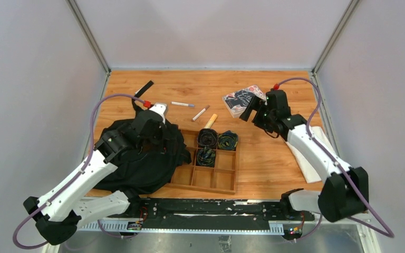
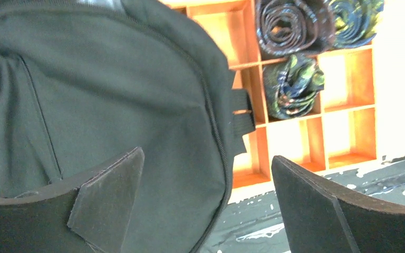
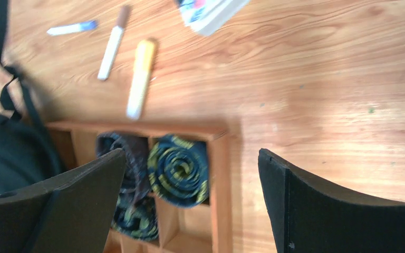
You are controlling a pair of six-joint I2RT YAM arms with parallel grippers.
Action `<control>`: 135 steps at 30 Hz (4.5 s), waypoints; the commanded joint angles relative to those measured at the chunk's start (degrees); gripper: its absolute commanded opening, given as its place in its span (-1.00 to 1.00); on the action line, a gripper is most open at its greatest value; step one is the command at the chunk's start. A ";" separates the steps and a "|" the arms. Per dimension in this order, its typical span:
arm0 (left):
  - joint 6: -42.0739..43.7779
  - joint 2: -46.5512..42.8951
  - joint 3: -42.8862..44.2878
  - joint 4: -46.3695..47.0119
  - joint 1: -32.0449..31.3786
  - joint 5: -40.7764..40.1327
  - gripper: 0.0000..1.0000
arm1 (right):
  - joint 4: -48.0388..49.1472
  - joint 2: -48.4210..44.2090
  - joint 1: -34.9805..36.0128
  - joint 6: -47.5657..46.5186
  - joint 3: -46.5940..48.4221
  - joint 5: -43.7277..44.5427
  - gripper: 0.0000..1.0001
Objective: Pack the student bag
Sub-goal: Move the book to the center of the board, then pick up the book from the center of the board.
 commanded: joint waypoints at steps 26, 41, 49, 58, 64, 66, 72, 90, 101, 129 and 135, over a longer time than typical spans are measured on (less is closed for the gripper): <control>2.55 10.20 8.01 20.00 0.30 11.39 1.00 | 10.76 46.95 -13.60 18.12 22.76 -5.45 0.80; 2.96 6.81 3.60 19.22 0.28 10.15 1.00 | 10.52 48.77 -14.43 18.92 23.69 -4.22 -1.00; 2.08 7.99 2.14 20.20 0.25 12.55 1.00 | 10.67 40.32 -17.20 8.96 17.00 -9.56 -1.00; 0.12 9.24 0.54 23.06 0.25 16.72 1.00 | 3.18 28.14 -25.46 -10.01 6.58 -20.76 -1.00; -0.72 12.51 1.48 26.12 0.25 20.76 1.00 | -2.95 22.61 -29.29 -15.68 3.50 -20.73 -0.47; -1.17 14.14 1.40 28.57 0.25 21.10 1.00 | -3.73 21.14 -30.52 -16.27 2.63 -20.84 -0.28; 5.35 35.45 18.75 29.35 0.25 20.97 1.00 | -5.03 17.64 -33.89 -17.11 0.81 -21.89 0.02; 4.80 85.98 68.36 28.04 0.25 29.74 0.90 | -2.45 18.28 -35.19 -14.25 1.37 -25.85 0.36; 1.01 92.76 69.15 31.65 0.16 32.83 0.80 | 8.40 26.82 -35.22 -8.60 -0.01 -30.79 0.43; -12.08 97.49 67.91 42.49 0.07 47.03 0.77 | 19.71 33.84 -35.06 -3.77 -4.02 -36.78 -1.00; -8.37 93.13 66.05 39.91 0.14 45.19 0.80 | 19.65 28.75 -35.06 -4.34 -4.41 -37.33 -1.00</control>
